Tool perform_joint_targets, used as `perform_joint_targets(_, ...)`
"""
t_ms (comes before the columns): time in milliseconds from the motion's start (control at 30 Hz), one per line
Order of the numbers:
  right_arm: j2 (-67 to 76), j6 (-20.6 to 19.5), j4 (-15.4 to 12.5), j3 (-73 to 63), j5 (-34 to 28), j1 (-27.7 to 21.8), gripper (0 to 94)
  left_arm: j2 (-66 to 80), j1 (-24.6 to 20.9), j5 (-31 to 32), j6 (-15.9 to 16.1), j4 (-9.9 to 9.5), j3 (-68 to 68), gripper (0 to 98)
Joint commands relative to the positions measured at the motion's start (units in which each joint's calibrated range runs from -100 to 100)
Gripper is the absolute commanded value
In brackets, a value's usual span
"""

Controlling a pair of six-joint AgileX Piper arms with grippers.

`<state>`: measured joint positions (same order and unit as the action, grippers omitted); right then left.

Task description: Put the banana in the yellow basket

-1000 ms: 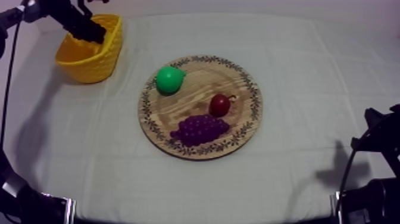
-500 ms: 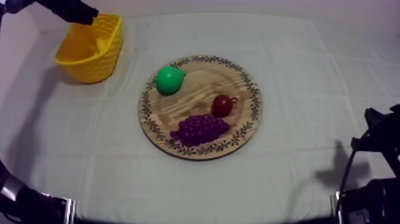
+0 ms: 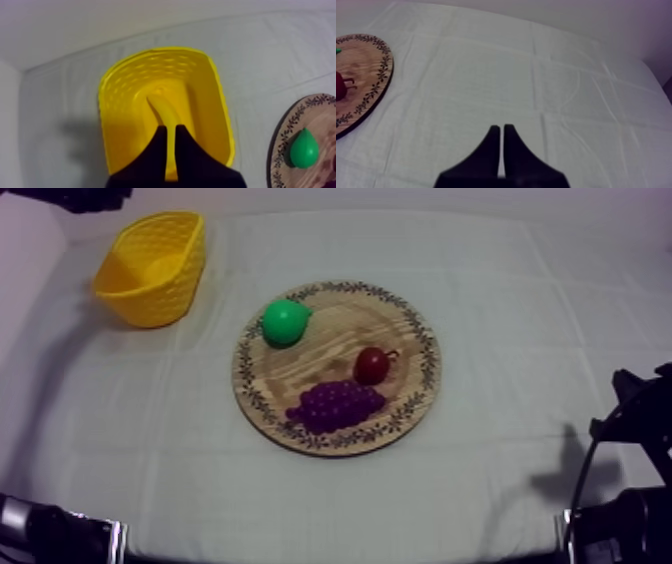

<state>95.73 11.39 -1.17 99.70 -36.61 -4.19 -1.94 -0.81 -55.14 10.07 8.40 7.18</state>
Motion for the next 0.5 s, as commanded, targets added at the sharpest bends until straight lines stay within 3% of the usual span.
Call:
perform_joint_targets(0,0.02,0.01,0.02,-0.03,0.00,-0.02,0.2,11.92,-0.11,0.23,-0.26,-0.06,4.62,7.5)
perform_joint_targets(267,0.02,0.01,0.02,-0.03,0.00,-0.02,0.2,35.61,-2.20,1.86,-2.85,0.11,20.42,5.2)
perform_joint_targets(467,0.02,0.01,0.02,-0.03,0.00,-0.02,0.2,53.47,-2.09,8.51,-3.71,0.97,39.60,2.0)
